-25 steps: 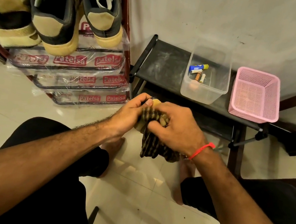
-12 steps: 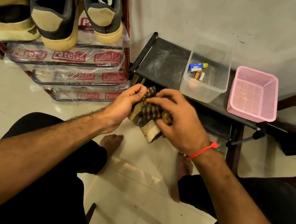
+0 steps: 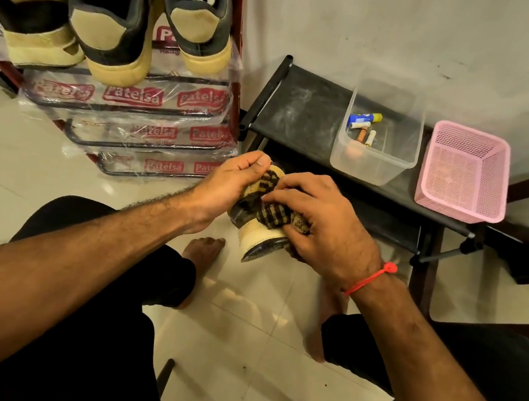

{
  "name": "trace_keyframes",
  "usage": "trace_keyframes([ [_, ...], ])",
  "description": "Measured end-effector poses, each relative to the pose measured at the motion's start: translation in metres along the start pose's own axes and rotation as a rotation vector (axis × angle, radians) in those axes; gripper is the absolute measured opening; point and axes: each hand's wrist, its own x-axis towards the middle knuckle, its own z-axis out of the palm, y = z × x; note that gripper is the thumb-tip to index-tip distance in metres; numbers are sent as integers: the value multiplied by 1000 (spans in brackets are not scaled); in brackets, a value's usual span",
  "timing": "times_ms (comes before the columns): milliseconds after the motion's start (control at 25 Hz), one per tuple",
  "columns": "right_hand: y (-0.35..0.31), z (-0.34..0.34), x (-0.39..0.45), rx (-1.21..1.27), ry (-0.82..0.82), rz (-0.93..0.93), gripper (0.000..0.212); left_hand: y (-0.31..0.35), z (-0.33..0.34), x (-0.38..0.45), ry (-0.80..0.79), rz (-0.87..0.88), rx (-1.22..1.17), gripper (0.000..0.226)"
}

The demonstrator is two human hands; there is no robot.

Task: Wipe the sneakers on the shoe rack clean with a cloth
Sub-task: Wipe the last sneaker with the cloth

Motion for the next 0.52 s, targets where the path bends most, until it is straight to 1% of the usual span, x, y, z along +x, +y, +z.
trace_keyframes([
  [40,2,-2,1,-30,-59,-18,39,-2,1,0,-6,-26,23,29],
  [80,8,-3,4,-55,-97,6,38,-3,2,0,-15,-47,52,28],
  [160,21,-9,7,-89,-103,132,38,-4,5,0,-45,-69,91,25],
  [200,26,-14,7,-92,-57,211,38,-3,6,0,-48,-76,103,24],
  [240,28,-20,7,-81,34,280,38,-2,8,0,-35,-80,113,24],
  [280,26,-27,7,-60,162,322,37,-1,9,2,-14,-86,116,24],
  [360,11,-35,7,-33,402,323,35,-1,8,6,33,-106,62,25],
  [400,0,-32,8,-38,451,298,34,-1,8,7,57,-120,7,25],
  [440,-11,-26,9,-51,447,269,32,-2,8,7,75,-136,-55,24],
  [520,-22,-8,11,-102,341,252,33,-5,14,5,81,-166,-168,21],
])
